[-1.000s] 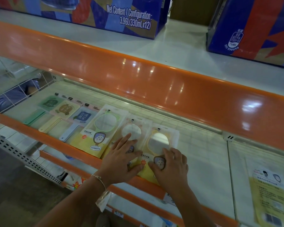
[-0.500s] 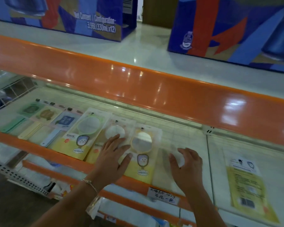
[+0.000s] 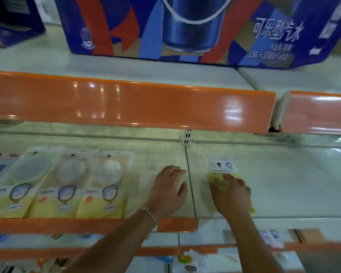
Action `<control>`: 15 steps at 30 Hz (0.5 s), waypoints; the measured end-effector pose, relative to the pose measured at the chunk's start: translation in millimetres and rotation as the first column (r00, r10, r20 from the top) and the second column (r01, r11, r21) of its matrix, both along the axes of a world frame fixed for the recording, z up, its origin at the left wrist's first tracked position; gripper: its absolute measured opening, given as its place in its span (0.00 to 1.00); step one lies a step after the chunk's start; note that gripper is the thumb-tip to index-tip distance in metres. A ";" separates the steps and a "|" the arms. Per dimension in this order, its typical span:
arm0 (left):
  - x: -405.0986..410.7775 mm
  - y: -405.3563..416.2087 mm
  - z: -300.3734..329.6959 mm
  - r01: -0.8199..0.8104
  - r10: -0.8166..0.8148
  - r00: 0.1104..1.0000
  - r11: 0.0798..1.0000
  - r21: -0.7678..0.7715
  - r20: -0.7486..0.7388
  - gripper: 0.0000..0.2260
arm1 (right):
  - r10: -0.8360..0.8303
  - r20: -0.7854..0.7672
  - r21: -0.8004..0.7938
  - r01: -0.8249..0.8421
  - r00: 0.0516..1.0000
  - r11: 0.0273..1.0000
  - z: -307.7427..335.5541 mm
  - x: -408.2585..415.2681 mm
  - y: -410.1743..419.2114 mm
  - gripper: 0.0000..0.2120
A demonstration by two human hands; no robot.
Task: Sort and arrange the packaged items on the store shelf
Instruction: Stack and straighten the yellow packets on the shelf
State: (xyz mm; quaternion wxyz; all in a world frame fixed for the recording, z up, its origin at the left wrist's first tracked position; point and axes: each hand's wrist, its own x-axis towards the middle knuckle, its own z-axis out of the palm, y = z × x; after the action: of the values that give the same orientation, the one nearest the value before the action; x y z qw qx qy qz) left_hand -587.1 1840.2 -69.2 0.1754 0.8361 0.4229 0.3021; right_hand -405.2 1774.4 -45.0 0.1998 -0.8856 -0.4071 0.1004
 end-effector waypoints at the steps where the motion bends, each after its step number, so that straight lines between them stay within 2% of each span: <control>1: 8.1 0.7 0.1 0.014 -0.014 1.000 1.000 -0.007 -0.002 0.17 | -0.062 -0.012 -0.055 0.061 0.998 0.997 2.0 7.6 -4.9 0.28; 4: 25.5 0.5 0.7 0.037 -0.037 0.999 0.997 -0.066 0.006 0.17 | -0.153 -0.051 -0.125 0.146 0.987 0.981 5.3 27.3 -12.7 0.29; 9: 34.5 -6.5 2.8 0.067 -0.065 0.997 0.996 -0.052 0.030 0.19 | -0.122 -0.119 -0.127 0.106 0.985 0.986 8.1 47.1 -1.1 0.32; 15: 19.3 -10.5 1.1 0.056 -0.059 0.996 0.998 0.036 0.061 0.15 | -0.083 -0.307 -0.105 0.053 0.948 0.993 17.3 53.7 17.0 0.45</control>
State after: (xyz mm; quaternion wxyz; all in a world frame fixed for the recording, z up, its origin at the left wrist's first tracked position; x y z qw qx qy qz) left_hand -567.8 1829.8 -68.2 0.1826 0.8411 0.3878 0.3300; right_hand -351.5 1791.5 -27.7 0.2220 -0.8809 -0.3345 0.2507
